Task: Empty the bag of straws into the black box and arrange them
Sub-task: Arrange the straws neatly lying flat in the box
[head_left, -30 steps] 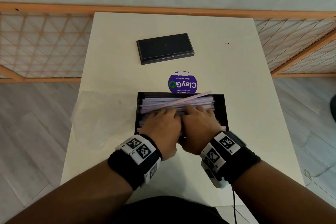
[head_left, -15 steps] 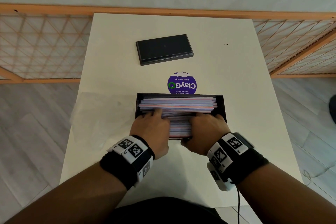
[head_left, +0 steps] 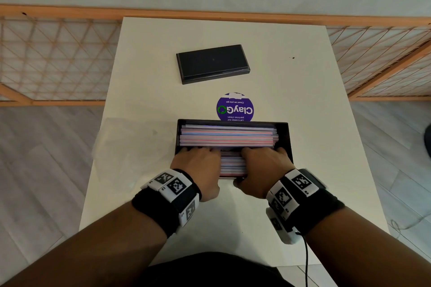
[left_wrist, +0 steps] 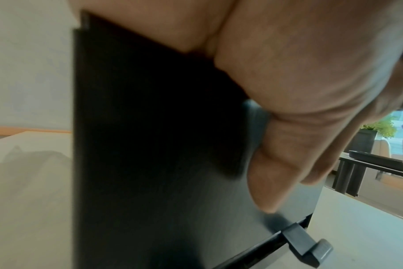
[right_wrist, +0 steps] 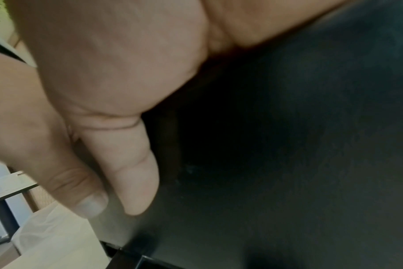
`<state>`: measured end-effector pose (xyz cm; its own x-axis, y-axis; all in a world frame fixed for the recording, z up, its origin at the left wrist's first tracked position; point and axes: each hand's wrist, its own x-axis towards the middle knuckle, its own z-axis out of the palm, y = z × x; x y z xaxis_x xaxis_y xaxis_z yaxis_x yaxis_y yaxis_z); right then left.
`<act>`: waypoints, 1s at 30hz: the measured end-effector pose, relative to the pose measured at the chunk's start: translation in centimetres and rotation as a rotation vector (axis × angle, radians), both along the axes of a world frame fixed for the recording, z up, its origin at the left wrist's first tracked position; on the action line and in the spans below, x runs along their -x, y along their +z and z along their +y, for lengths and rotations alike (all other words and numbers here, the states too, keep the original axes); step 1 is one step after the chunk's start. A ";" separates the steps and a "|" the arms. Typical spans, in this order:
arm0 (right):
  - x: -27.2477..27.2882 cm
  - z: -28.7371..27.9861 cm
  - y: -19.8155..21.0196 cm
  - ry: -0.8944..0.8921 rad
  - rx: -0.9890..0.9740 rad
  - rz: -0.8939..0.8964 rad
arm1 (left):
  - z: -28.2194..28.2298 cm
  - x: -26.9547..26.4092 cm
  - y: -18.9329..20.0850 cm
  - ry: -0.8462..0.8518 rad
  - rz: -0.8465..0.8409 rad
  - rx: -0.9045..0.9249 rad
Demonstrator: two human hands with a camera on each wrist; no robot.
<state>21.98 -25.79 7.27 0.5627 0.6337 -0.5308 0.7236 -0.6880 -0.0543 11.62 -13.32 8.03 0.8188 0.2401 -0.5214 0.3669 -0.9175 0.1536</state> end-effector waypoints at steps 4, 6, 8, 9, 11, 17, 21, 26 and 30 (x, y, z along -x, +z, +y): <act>-0.1 -0.1 0.2 0.012 0.012 -0.007 | -0.1 -0.1 0.1 0.000 0.015 -0.008; -0.1 0.1 0.3 0.016 0.031 0.003 | -0.1 0.0 0.2 0.010 0.018 -0.014; -0.1 0.1 0.6 0.035 0.051 0.007 | -0.4 0.1 0.5 0.018 -0.019 -0.019; 0.0 0.1 0.9 0.050 0.050 -0.006 | -0.6 0.2 0.6 0.003 -0.059 -0.032; 0.2 0.1 1.4 0.084 0.024 -0.062 | -1.2 0.1 0.5 -0.060 -0.149 -0.041; 0.8 1.1 2.1 0.132 -0.026 0.006 | -1.3 0.2 -0.1 -0.054 -0.120 0.046; -0.2 0.0 1.6 0.072 0.028 -0.015 | -0.1 0.8 -0.1 -0.011 -0.057 -0.035; 0.9 0.2 0.8 0.117 -0.084 0.047 | -1.1 0.2 -0.2 -0.057 -0.127 0.031; 0.9 0.3 0.5 0.053 -0.028 -0.034 | -0.9 0.4 -0.3 0.002 -0.073 -0.023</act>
